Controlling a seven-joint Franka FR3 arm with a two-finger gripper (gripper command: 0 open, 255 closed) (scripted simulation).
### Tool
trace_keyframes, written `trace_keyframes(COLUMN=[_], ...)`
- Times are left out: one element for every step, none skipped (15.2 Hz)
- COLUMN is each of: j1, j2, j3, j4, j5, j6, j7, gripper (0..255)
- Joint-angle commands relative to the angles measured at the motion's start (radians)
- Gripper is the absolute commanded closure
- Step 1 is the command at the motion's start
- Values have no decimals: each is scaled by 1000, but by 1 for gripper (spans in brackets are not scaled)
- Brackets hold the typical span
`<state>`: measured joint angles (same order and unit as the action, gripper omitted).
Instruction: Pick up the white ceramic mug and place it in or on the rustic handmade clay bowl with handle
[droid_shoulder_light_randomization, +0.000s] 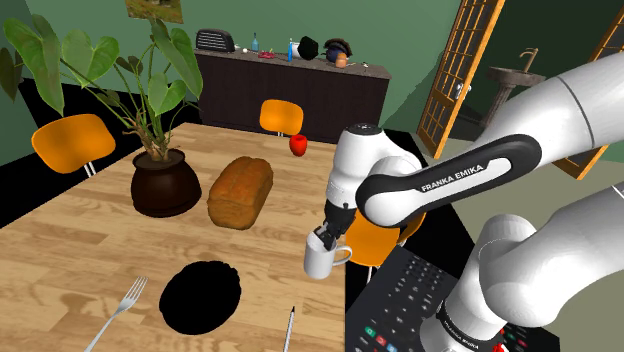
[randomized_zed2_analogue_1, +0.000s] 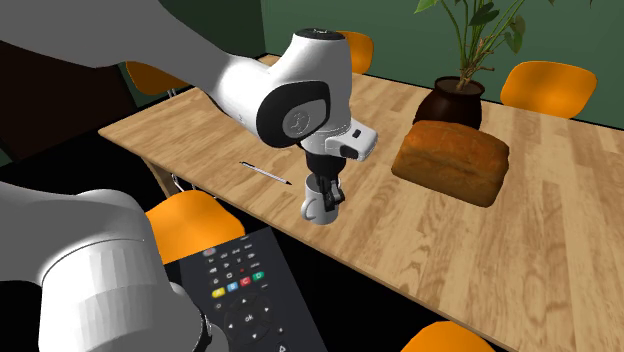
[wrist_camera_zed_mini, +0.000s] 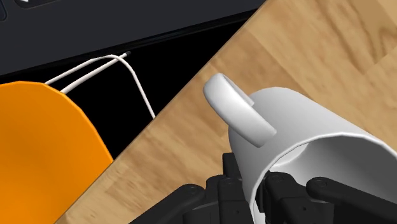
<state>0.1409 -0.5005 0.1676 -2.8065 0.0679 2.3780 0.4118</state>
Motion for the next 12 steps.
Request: trace_keyframes(j1=[1, 1, 1, 2, 2, 2, 2, 2, 2, 2, 2, 2], j2=[-17, -28, -38, -48, -57, -66, -74, -83, -90, -98, -105, -111], j3=[-3, -4, -6, -7, -9, -10, -11, -13, -14, -15, -17, -18], j4=[10, 18, 25, 33, 41, 49, 58, 66, 75, 85, 94, 103], j5=[0, 0, 0, 0, 0, 0, -1, -1, -1, -2, -2, -3], j6=[-28, -46, -63, -81, -98, -115, -132, -149, -166, -182, -199, -215], j7=[-2, -3, -3, -4, -5, -6, -6, -7, -7, -8, -8, -9], gripper=[255, 255, 255, 255, 255, 255, 255, 255, 255, 255, 255, 255])
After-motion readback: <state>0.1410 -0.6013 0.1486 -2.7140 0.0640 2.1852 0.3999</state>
